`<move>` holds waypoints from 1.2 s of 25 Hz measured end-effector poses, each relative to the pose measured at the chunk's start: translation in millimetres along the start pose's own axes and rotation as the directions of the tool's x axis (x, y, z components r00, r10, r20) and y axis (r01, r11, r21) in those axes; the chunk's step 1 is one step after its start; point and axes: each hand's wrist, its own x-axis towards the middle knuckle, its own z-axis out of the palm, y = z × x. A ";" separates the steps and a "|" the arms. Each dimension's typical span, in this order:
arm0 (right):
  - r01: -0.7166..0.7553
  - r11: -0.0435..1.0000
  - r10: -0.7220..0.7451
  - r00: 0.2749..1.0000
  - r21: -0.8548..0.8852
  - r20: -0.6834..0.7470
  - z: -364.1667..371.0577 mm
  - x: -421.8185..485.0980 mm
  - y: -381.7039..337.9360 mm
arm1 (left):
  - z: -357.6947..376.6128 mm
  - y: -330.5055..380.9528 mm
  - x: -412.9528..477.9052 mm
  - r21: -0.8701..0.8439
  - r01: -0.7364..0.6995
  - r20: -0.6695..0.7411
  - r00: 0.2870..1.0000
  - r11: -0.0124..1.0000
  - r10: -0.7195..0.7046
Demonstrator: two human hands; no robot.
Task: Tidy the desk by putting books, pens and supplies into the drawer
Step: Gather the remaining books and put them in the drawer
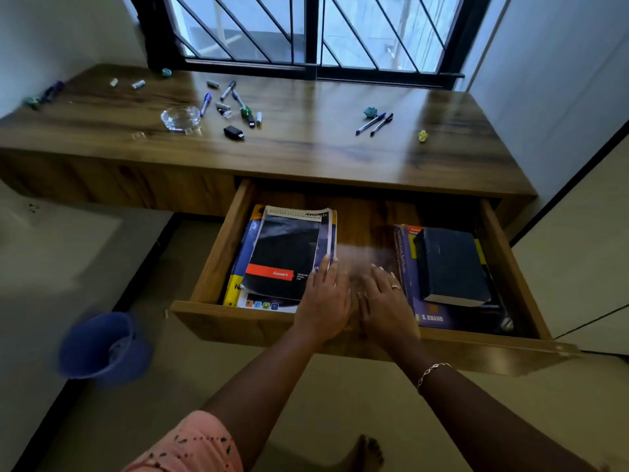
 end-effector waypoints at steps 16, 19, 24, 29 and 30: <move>0.018 0.993 -0.032 0.992 -0.120 -0.119 14.1 80.3 26.5 | 3.8 -24.7 79.7 0.194 -0.043 -0.122 0.990 0.980 0.067; 0.002 0.990 -0.023 0.989 -0.141 -0.145 11.1 108.9 31.0 | 4.7 -32.3 109.2 0.210 -0.053 -0.149 0.985 0.976 0.086; 0.041 0.985 -0.071 0.982 -0.169 -0.177 10.4 159.9 44.2 | 2.4 -43.8 159.4 0.223 -0.037 -0.204 0.975 0.974 0.084; 0.083 0.981 -0.116 0.975 -0.175 -0.187 11.6 205.7 56.2 | 1.7 -54.8 200.8 0.206 -0.041 -0.227 0.970 0.978 0.089; 0.092 0.979 -0.126 0.975 -0.182 -0.182 11.6 214.7 58.8 | 1.4 -56.3 209.5 0.205 -0.042 -0.236 0.968 0.978 0.091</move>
